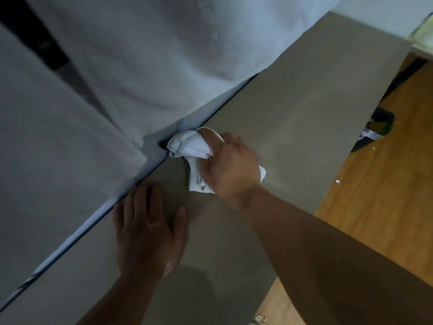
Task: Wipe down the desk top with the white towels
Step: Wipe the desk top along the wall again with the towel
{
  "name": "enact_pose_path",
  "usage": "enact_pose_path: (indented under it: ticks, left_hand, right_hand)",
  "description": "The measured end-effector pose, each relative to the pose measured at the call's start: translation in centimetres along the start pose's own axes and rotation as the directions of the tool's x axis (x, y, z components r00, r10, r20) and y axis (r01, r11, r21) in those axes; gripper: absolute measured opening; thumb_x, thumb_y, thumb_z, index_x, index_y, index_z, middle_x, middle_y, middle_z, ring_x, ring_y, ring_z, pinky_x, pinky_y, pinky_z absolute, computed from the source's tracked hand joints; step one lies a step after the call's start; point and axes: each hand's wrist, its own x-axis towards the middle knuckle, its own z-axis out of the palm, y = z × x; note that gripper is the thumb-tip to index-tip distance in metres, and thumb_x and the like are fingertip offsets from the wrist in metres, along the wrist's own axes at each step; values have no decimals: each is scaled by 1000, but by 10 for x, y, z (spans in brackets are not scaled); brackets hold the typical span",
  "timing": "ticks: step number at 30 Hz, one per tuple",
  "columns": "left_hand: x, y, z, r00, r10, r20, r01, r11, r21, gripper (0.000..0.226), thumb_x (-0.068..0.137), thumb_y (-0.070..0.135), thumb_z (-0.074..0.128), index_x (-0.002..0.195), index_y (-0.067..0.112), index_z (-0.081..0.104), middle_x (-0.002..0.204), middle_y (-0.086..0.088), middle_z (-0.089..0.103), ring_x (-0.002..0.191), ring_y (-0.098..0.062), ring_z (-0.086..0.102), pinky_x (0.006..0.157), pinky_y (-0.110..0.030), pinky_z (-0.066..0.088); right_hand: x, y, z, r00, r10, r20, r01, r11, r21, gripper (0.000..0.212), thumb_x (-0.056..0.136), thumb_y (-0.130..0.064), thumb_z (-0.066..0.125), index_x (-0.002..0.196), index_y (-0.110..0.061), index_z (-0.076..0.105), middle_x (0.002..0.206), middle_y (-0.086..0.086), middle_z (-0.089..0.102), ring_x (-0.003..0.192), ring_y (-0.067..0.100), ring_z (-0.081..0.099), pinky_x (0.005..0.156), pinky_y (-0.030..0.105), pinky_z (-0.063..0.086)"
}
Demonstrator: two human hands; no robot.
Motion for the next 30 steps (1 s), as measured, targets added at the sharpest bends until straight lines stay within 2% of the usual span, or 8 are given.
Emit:
enact_pose_path:
  ticks: [3,7,10,13,16,20,26,30]
  left_hand:
    - [0,1,-3,1000,-9,-3,9,1000,-4,71,93,53,42,138,0,57,146,-24,53,132,-45,52,112,-60,37]
    - [2,3,-2,1000,-5,-23,5,1000,-20,73,93,52,44,142,-1,57,150,-23,52,134,-45,53,107,-55,38]
    - [2,1,2,999,15,-40,-15,1000,-7,72,94,51,46,143,-1,56,151,-23,52,137,-46,53,113,-58,37]
    - [0,0,6,998,23,-59,-22,1000,14,71,96,52,45,141,-1,59,151,-23,53,137,-46,53,113,-63,39]
    - [1,-1,8,996,25,-82,-23,999,23,70,97,53,44,140,1,60,152,-22,53,137,-45,54,113,-62,39]
    - [1,0,9,995,20,-95,-18,1000,14,71,95,53,46,142,1,59,151,-22,54,135,-45,55,112,-62,39]
    - [1,-1,9,993,42,-112,-40,999,20,70,96,53,45,143,2,57,151,-22,53,135,-46,55,111,-61,39]
    - [1,2,6,993,33,-113,-33,999,6,70,95,51,45,141,0,58,149,-24,54,134,-47,54,110,-62,38]
  right_hand:
    - [19,5,1,999,35,3,-35,999,-23,56,85,-37,69,140,-36,56,103,5,67,90,31,61,74,38,45]
    - [54,14,-1,999,44,-1,-43,999,25,42,87,-36,65,129,-28,62,102,10,66,92,35,61,74,38,42]
    - [72,26,-7,999,38,25,-39,999,38,35,90,-33,64,124,-24,64,107,10,65,100,34,59,77,35,33]
    - [85,38,-17,996,58,61,-59,998,11,31,93,-33,61,119,-18,65,109,13,65,105,36,59,79,37,38]
    - [110,61,-26,989,143,34,-141,989,-44,34,94,-35,58,120,-14,66,115,18,64,112,40,58,87,42,47]
    - [133,80,-33,967,253,26,-251,966,-56,37,94,-33,54,128,-18,62,124,15,62,118,39,56,93,44,46]
    - [127,74,-23,960,281,18,-280,960,-12,37,94,-31,53,128,-19,60,119,15,62,114,38,57,92,42,46]
    - [73,47,-10,984,176,-7,-177,983,-54,50,90,-34,65,139,-30,54,110,12,64,102,36,61,84,40,48]
